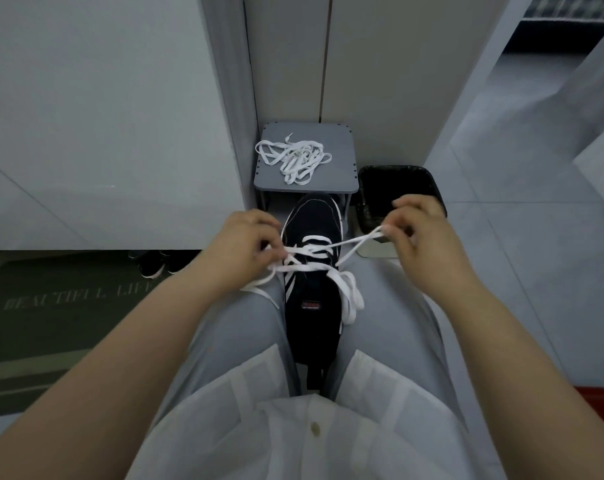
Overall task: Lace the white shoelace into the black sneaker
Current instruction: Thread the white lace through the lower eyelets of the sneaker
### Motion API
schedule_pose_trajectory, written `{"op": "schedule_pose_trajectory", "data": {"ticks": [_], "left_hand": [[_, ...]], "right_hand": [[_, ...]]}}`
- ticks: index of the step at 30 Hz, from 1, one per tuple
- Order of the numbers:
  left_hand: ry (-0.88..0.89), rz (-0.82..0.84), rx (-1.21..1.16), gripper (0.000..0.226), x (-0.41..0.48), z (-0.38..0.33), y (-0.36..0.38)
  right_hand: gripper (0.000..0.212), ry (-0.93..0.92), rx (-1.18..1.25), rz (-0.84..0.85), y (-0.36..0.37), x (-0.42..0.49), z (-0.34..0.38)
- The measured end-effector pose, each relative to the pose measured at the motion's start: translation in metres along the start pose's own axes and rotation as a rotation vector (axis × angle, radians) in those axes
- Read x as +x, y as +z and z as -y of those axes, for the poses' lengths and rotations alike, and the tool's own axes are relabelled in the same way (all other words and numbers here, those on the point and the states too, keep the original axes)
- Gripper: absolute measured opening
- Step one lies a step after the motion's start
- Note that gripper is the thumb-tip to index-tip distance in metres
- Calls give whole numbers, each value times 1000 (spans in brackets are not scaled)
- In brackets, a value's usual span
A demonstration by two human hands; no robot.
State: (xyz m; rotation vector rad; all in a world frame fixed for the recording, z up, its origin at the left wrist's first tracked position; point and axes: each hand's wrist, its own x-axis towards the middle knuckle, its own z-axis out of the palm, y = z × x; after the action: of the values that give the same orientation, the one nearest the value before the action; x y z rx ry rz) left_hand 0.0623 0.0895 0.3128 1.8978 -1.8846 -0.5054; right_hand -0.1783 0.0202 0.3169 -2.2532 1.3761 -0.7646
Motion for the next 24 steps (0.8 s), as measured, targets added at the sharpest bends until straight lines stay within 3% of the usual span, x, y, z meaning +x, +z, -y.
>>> {"op": "schedule_pose_trajectory", "data": {"ticks": [3, 5, 7, 8, 10, 14, 16, 17, 19, 22, 24], "left_hand": [[-202, -322, -469, 20, -5, 5, -20], [-334, -535, -1002, 24, -7, 2, -31], [-380, -627, -1305, 26, -8, -4, -36], [-384, -622, -1284, 26, -9, -8, -37], [-311, -535, -967, 22, -10, -12, -34], [52, -116, -245, 14, -9, -7, -15], [50, 22, 16, 6, -6, -6, -1], [18, 45, 117, 13, -5, -6, 5], [-27, 49, 199, 20, -2, -5, 9], [-21, 20, 218, 15, 1, 1, -1], [4, -94, 115, 9, 1, 5, -12]], "right_hand": [[8, -30, 110, -91, -3, -8, 2], [20, -135, 144, -29, 7, -15, 14], [23, -181, 118, 69, 17, -19, 25], [22, -182, 68, 103, 22, -19, 28], [20, -167, -58, 156, 26, -17, 28], [20, -103, -130, 260, 28, -17, 20], [13, -109, -116, 242, 27, -17, 16], [9, -100, -61, 199, 25, -16, 16], [16, 11, 217, 40, 13, -14, 19], [21, 212, 867, -210, -13, -8, 23], [23, 270, 1100, -237, -25, -8, 20]]}}
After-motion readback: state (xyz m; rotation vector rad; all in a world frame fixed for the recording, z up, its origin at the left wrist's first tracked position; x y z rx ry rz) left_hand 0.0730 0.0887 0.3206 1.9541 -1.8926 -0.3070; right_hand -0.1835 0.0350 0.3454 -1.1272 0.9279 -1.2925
